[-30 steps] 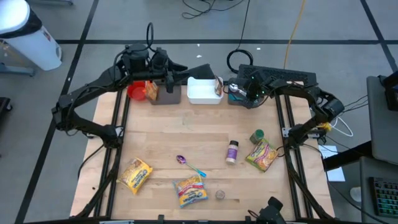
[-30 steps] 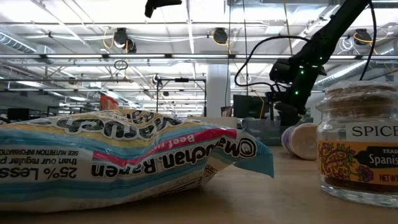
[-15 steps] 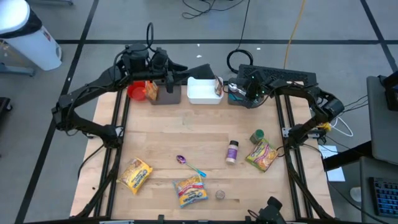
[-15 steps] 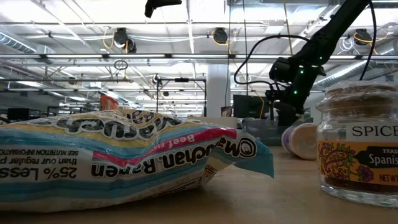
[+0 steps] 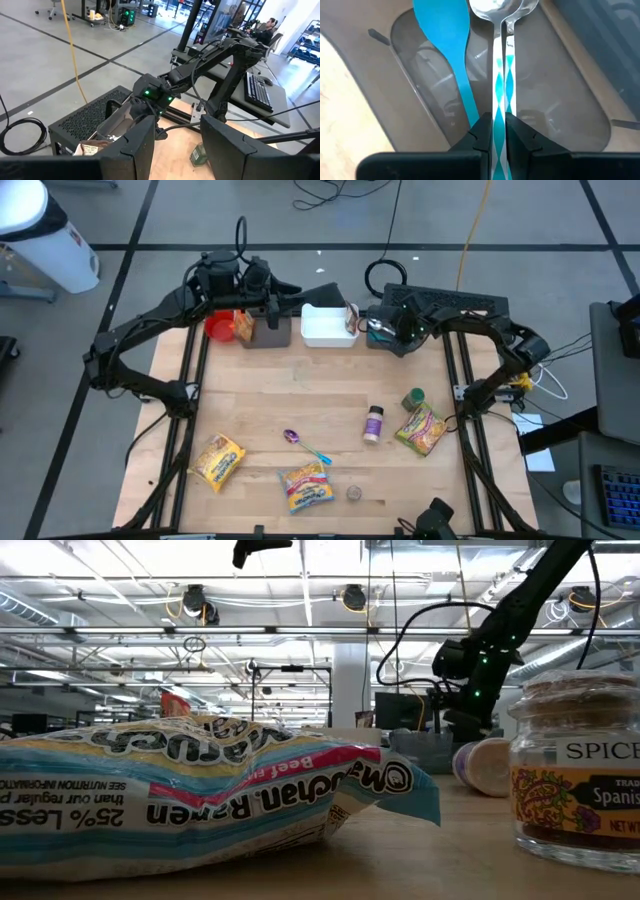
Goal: Pick & Place Food Item
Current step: Put the light blue spoon into the right black bin
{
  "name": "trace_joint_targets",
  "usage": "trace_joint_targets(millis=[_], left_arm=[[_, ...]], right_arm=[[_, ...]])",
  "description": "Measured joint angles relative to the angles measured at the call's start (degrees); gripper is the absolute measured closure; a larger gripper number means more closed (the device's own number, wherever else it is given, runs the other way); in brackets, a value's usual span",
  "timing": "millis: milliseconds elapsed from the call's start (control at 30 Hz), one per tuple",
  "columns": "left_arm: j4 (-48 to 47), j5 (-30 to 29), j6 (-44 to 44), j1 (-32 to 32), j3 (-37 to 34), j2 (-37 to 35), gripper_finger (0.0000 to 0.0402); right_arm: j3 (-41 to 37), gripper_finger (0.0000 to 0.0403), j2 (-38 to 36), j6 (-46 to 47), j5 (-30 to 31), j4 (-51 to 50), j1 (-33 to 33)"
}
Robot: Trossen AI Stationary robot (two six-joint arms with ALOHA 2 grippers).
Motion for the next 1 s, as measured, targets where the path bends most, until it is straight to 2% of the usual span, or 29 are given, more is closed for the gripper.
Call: trace_joint_targets(millis=[167,667,1000], left_arm=[[0.00,0.00,-0.96,0.00,0.00,0.00,0.0233],[-0.02,-0.02,-1.35,0.00,0.00,0.00,0.0233],[-0.04,-0.02,-1.46,0.00,0.00,0.00,0.0234]], right_arm=[[0.07,0.0385,0.65,0.69,1.73,0.41,0.62],[0.01,0.0365,0.78,-0.62,1.45,1.48,0.63],[-0.06,0.0312,0.46,0.66,1.36,3.26,0.63]])
